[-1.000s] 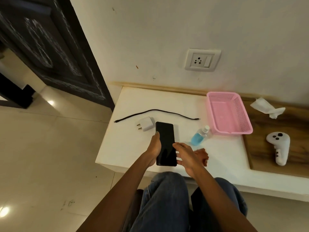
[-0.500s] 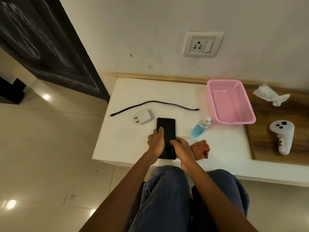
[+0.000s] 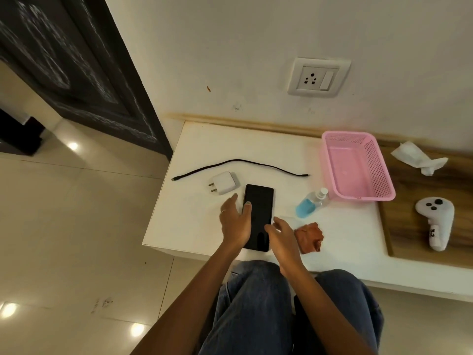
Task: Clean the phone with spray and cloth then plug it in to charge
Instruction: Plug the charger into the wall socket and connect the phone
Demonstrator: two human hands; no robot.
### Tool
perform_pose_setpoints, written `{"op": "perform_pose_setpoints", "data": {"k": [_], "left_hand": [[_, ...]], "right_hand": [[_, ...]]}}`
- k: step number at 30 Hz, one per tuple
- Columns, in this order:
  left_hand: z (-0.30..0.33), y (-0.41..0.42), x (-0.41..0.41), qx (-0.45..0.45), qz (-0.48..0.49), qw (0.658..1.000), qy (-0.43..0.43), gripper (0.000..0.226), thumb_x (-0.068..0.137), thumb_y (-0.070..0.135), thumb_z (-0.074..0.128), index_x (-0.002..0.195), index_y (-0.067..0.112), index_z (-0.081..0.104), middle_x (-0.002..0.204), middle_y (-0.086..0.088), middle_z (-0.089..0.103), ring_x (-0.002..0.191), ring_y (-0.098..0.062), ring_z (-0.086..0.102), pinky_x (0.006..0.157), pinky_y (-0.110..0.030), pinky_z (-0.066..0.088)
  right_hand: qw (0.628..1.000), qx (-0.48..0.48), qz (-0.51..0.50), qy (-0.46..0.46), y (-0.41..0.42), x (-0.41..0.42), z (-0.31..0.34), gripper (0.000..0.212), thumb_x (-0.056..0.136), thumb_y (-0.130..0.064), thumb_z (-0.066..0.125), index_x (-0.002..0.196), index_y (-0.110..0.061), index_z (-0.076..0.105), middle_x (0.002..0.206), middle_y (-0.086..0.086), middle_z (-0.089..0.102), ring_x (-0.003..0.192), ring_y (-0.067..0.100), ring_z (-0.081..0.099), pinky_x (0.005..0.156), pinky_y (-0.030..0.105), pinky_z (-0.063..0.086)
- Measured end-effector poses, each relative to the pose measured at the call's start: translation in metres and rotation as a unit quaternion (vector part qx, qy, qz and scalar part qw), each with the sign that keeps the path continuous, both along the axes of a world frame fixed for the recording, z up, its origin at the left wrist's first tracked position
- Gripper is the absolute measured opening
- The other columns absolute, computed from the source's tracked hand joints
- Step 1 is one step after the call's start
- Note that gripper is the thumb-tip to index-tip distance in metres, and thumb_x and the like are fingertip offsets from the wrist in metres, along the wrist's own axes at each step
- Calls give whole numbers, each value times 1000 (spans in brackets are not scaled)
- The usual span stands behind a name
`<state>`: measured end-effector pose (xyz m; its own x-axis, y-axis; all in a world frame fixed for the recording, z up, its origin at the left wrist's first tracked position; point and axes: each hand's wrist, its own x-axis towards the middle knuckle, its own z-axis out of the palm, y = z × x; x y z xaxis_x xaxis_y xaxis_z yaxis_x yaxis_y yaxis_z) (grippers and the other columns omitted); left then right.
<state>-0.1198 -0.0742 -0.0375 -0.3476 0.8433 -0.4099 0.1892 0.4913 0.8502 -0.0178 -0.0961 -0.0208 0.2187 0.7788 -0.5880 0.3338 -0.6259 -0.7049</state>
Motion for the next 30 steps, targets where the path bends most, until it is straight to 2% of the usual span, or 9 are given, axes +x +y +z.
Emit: {"op": "perform_pose_setpoints", "data": {"k": [3,5,7,9,11,14,18,24,30], "left_hand": [[-6,23,-21,47,29,990,133,54,90,24,59,139,17,37,148,-8,36,134,-26,35,107,-44,35],[-16,40,-36,40,-21,973,225,67,87,28,63,143,17,30,152,-7,30,138,-27,29,108,-45,32],[-30,53,-49,12,-81,958,275,80,84,36,65,147,17,20,155,-6,22,141,-27,21,113,-46,24],[-42,62,-56,-3,-116,942,314,85,81,45,66,147,19,18,155,-5,23,142,-26,19,114,-46,18],[-48,66,-61,20,-103,935,340,78,79,48,67,142,21,30,147,-4,38,136,-25,29,112,-46,20],[-48,62,-68,73,-71,934,343,63,78,50,66,130,20,47,130,-4,55,123,-24,44,108,-45,28],[-53,27,-86,103,2,949,298,63,83,51,60,130,13,45,127,-9,57,117,-27,51,106,-47,35],[-63,-20,-113,94,147,961,214,67,82,47,60,134,11,37,126,-14,53,114,-32,50,98,-44,40],[-62,-17,-109,68,170,956,231,78,77,64,42,136,12,36,129,-14,52,117,-30,49,98,-42,41]], "right_hand": [[999,41,14,-7,-4,5,8,40,94,-20,52,133,-14,44,134,6,50,113,17,50,90,28,43],[996,79,28,-6,-11,8,15,35,93,-16,54,127,-11,49,123,5,55,97,9,52,80,14,42],[992,109,56,-7,-19,11,17,26,91,-11,55,117,-12,57,106,0,57,89,11,56,69,4,43],[991,107,79,4,-28,15,16,22,91,-7,52,111,-14,59,104,2,58,101,20,58,72,9,46],[993,80,81,32,-34,18,13,26,92,-1,49,118,-2,53,119,13,57,112,30,54,80,15,47],[993,78,77,45,-38,14,16,21,93,-7,50,113,-7,58,117,9,61,106,23,58,80,16,45],[990,110,76,47,-30,0,25,16,93,-14,53,105,-15,63,109,0,65,99,11,59,86,22,46],[964,195,176,33,27,-47,35,16,91,-12,53,97,-22,64,99,-6,63,93,4,58,75,6,44],[885,295,349,-92,106,-112,9,19,90,-13,54,106,-12,64,107,4,63,103,19,52,90,31,42]]}}
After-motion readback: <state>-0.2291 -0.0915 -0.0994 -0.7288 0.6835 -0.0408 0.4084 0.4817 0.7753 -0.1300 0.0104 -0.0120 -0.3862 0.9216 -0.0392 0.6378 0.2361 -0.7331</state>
